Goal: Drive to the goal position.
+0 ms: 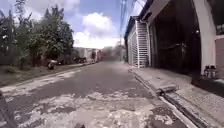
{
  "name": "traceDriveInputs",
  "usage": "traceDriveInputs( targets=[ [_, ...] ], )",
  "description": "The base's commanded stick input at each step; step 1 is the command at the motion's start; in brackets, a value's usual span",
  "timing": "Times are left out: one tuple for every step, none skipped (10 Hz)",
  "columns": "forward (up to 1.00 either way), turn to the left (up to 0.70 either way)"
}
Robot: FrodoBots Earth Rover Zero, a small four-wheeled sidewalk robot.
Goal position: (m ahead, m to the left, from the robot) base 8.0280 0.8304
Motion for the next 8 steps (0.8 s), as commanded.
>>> traceDriveInputs(
  targets=[
    [0.70,0.00],
    [0.70,0.00],
    [0.70,0.00],
    [0.70,0.00],
    [0.70,0.00],
    [0.70,0.00],
    [0.70,0.00],
    [0.70,0.00]
  ],
)
